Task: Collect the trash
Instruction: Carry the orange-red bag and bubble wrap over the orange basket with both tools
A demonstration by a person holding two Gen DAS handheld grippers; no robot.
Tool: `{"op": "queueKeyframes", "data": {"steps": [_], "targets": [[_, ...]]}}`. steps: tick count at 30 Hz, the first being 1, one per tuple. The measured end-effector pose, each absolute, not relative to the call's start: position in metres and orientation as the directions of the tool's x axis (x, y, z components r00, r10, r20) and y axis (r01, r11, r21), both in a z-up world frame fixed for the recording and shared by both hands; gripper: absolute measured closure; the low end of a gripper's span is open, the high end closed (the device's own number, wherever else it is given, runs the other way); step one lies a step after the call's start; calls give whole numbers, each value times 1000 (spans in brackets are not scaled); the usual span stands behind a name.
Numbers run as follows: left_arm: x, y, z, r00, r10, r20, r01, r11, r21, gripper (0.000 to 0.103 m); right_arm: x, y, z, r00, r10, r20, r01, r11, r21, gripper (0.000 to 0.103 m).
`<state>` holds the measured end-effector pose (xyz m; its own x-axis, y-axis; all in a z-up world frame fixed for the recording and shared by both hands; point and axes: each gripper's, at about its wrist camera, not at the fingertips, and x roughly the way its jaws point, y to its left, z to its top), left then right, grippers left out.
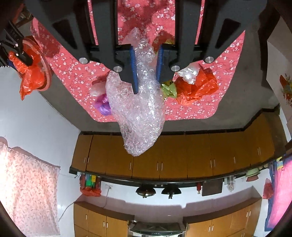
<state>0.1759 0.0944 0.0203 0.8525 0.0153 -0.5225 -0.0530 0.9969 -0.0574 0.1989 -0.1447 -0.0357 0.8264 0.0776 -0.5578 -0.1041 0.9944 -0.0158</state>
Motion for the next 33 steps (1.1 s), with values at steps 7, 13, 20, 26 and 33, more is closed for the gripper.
{"op": "queueKeyframes", "data": {"steps": [7, 13, 20, 26, 33], "targets": [[167, 80, 31, 869, -14, -495, -18, 998, -60, 85, 189, -158, -24, 841, 59, -538, -74, 997, -6, 58], [158, 61, 36, 876, -65, -478, 37, 997, -67, 85, 179, -173, -18, 850, 30, -525, -40, 999, -8, 58], [149, 33, 29, 864, -146, -482, 123, 989, -80, 85, 171, -190, -16, 856, -8, -517, 5, 1000, -6, 58], [146, 16, 14, 838, -194, -510, 171, 981, -92, 85, 169, -205, -17, 853, -46, -519, 46, 999, -14, 58], [148, 3, 11, 833, -217, -508, 196, 976, -95, 85, 172, -228, -17, 850, -93, -519, 108, 994, 0, 58]]}}
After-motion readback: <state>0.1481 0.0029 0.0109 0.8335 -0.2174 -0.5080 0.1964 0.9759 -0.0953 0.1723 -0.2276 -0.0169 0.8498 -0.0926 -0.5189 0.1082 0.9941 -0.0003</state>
